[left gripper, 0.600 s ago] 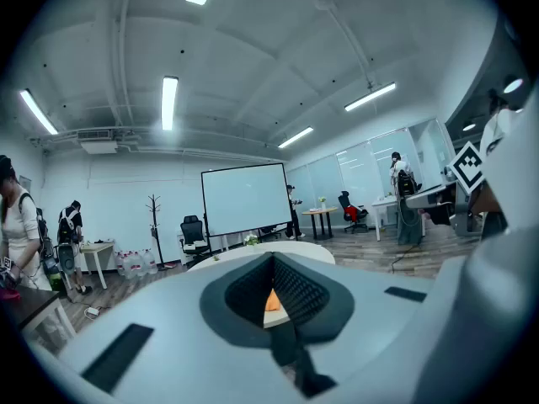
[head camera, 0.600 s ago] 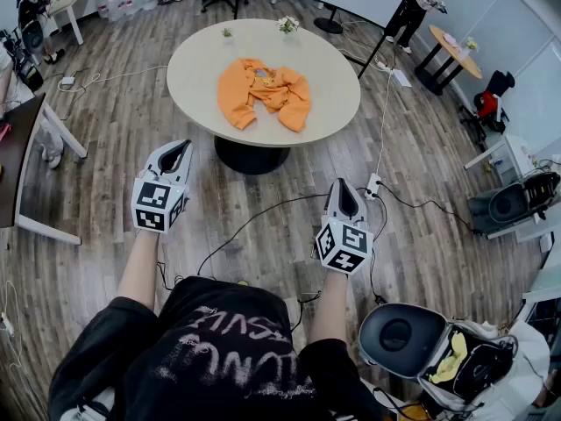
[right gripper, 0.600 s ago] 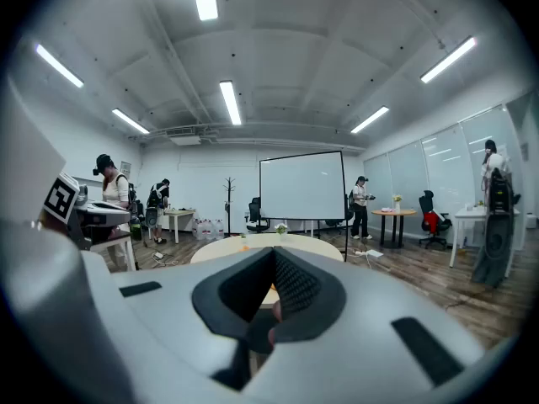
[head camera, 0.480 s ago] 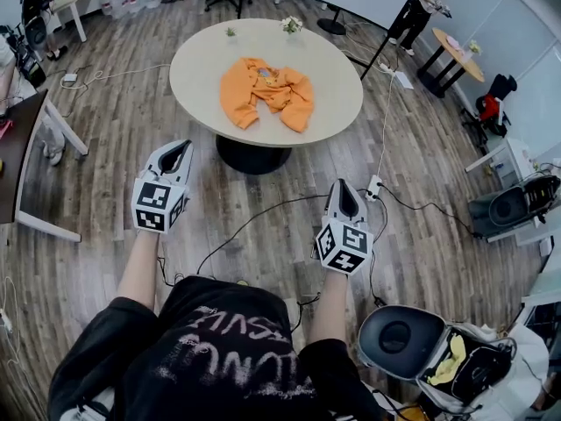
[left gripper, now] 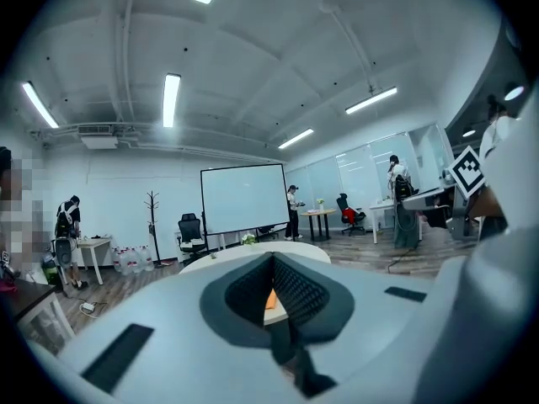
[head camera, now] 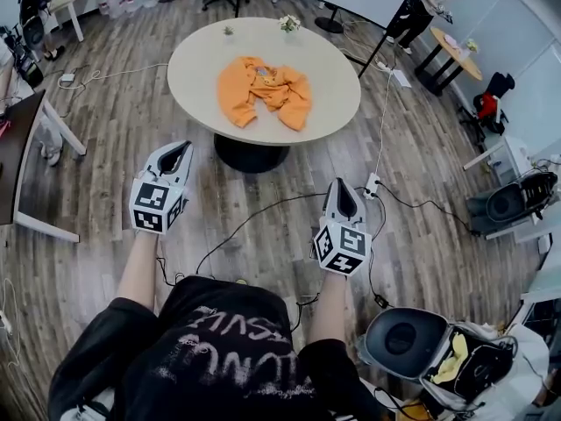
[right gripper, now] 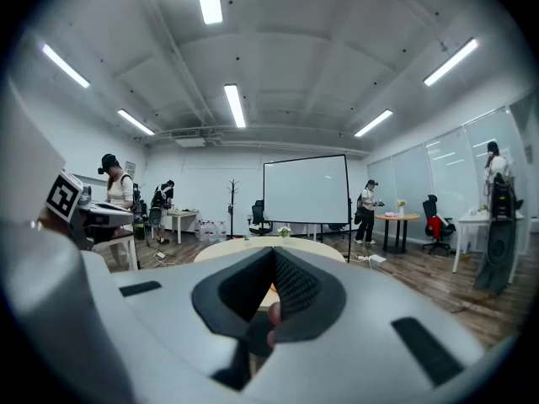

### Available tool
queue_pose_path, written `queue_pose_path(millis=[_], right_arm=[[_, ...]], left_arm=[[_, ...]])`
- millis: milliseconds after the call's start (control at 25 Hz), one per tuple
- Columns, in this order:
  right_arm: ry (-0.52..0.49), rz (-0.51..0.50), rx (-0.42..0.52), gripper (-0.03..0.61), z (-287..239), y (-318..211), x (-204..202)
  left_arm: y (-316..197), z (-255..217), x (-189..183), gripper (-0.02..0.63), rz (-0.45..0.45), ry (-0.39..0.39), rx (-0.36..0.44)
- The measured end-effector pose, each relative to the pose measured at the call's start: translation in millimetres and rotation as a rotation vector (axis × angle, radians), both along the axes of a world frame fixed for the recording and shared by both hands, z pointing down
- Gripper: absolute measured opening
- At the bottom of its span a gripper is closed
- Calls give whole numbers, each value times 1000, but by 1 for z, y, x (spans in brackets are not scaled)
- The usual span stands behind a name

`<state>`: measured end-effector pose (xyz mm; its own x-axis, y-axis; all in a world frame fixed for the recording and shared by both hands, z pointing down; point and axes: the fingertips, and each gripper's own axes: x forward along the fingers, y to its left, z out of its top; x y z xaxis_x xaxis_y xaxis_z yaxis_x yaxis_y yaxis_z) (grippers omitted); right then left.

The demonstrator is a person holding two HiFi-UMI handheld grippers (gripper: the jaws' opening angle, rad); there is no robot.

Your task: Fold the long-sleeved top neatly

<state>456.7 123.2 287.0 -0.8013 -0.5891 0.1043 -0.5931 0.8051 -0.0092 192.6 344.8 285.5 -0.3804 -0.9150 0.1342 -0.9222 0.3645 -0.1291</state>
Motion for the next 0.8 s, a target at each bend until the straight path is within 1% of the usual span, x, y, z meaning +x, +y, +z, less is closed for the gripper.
queue_pose_path(millis=[80, 200, 440, 600, 680, 720, 800], right_arm=[[3, -9, 13, 5, -2, 2, 0], [-5, -10, -4, 6, -2, 3, 0], [-12, -20, -5, 58, -1, 2, 3], [-14, -52, -6, 106, -1, 4, 1], [-6, -75, -7, 153, 0, 5, -1], [-4, -83, -7, 164, 1, 6, -2], [-1, -93, -7, 168, 3, 7, -3]], left_arm=[[-1, -1, 1, 11, -1, 0, -3], [-2, -4, 3, 11, -1, 6, 11], [-1, -3, 4, 13, -14, 25, 40], [-2, -5, 7, 56, -7, 25, 45], [-6, -4, 10, 117, 6, 21, 39], [-7, -4, 11, 133, 9, 21, 36], [-8, -2, 12, 133, 5, 22, 29]])
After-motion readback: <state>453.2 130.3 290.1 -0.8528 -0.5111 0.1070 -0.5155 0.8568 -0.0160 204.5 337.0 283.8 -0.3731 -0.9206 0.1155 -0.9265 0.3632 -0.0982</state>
